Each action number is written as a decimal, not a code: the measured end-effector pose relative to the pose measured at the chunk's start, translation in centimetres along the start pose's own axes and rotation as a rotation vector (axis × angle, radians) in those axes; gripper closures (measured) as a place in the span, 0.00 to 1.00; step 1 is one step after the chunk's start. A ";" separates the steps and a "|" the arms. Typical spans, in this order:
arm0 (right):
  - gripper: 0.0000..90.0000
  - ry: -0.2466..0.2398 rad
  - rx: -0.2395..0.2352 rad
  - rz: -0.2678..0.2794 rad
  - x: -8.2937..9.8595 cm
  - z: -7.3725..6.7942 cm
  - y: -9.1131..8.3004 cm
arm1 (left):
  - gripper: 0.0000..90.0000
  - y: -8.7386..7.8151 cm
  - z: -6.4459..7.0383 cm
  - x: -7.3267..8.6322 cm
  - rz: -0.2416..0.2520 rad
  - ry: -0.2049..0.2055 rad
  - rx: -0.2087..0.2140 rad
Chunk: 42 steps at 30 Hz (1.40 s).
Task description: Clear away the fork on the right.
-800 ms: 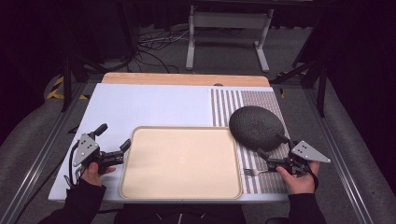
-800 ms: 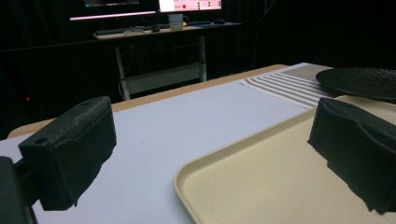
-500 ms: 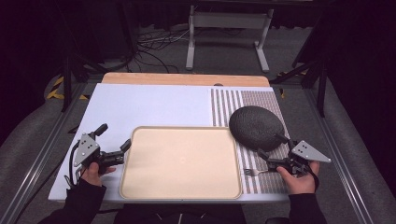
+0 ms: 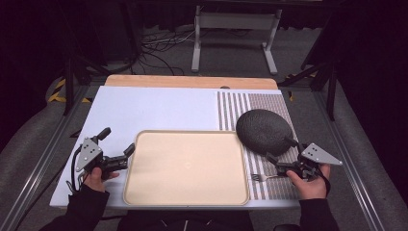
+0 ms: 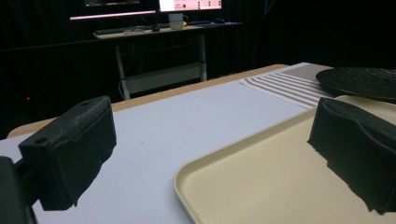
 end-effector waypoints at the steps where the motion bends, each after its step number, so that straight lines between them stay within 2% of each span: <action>1: 0.05 0.000 -0.006 -0.004 -0.1 0.0 0.0 | 0.01 0.0 0.0 0.0 0.002 -0.002 0.000; 5: 0.05 -0.013 -0.013 -0.035 -0.2 -0.1 0.1 | 0.01 0.0 0.0 0.0 -0.001 0.001 0.000; 7: 0.05 -0.038 -0.021 -0.062 -0.3 -0.2 0.2 | 0.01 0.0 0.0 0.0 -0.001 0.002 0.001; 15: 0.05 -0.128 -0.071 -0.211 -0.3 -0.6 0.6 | 0.01 0.1 0.1 0.0 0.000 -0.001 0.003; 16: 0.05 -0.128 -0.071 -0.211 -0.3 -0.6 0.6 | 0.01 0.1 0.1 0.0 -0.001 0.000 0.004; 23: 0.06 -0.210 -0.102 -0.323 -0.4 -1.1 0.9 | 0.01 0.0 0.1 0.0 0.003 -0.001 0.003; 32: 0.07 -0.289 -0.125 -0.425 -0.4 -1.3 1.1 | 0.01 0.1 0.1 0.0 0.003 0.000 0.004; 40: 0.07 -0.338 -0.137 -0.507 -0.1 -1.2 1.1 | 0.01 0.1 0.1 0.0 -0.001 0.000 0.004; 42: 0.07 -0.364 -0.142 -0.544 0.0 -1.3 1.0 | 0.01 0.1 0.1 0.0 -0.001 0.001 0.004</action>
Point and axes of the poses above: each handheld gripper's, and its own axes: y roughly forward along the jaws, x roughly out of its underside, z roughly to its right, the point moved 10 cm from there along y, roughly forward along the jaws, and after that the axes turned 10 degrees about -z, right-handed, at the moved point
